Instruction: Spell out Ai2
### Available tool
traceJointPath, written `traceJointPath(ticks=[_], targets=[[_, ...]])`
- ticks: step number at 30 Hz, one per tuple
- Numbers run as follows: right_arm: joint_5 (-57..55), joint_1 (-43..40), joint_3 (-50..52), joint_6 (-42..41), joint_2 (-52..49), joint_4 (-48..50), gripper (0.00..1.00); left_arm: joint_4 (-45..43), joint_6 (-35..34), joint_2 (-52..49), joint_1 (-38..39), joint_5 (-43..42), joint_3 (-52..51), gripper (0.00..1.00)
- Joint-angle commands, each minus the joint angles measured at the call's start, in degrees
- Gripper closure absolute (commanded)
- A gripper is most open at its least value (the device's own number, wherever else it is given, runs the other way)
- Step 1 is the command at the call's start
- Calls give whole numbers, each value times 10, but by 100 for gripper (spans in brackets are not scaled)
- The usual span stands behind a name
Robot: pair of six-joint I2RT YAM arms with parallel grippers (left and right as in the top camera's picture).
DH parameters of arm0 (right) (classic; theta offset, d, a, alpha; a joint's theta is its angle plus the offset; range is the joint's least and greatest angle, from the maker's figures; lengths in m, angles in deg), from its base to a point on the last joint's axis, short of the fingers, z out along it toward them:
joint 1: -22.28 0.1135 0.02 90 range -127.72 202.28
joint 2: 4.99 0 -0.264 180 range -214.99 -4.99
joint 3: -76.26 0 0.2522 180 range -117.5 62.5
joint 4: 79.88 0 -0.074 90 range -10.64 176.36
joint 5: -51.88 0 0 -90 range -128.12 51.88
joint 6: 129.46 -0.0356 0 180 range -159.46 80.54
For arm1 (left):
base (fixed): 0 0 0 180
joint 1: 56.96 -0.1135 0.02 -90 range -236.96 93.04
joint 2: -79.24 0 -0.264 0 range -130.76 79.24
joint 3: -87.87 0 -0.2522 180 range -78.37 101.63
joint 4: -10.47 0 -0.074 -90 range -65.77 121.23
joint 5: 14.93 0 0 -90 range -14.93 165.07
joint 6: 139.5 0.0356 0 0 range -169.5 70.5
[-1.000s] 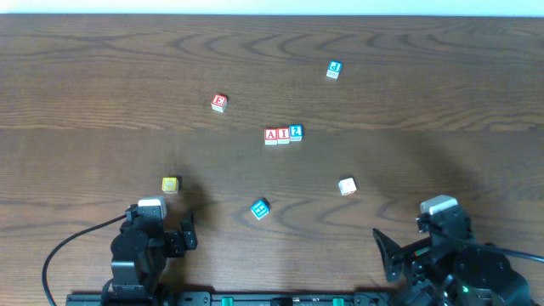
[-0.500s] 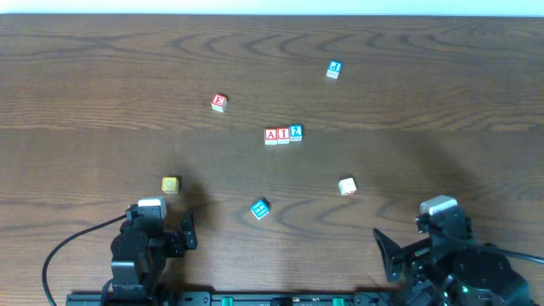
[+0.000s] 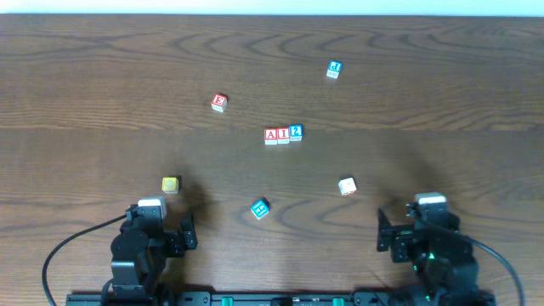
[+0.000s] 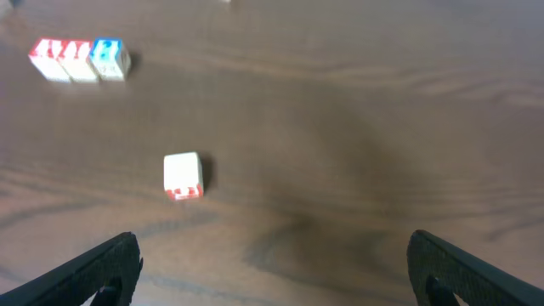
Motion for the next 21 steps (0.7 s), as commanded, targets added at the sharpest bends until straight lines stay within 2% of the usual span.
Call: traceJointPath(ticks=[1, 7, 21], targets=[[43, -12, 50, 12, 47, 10, 1, 2, 6, 4, -3, 1, -3, 5], [60, -12, 98, 8, 91, 10, 1, 2, 6, 4, -3, 1, -3, 5], [60, -24, 130, 6, 91, 13, 1, 2, 6, 4, -3, 1, -3, 5]])
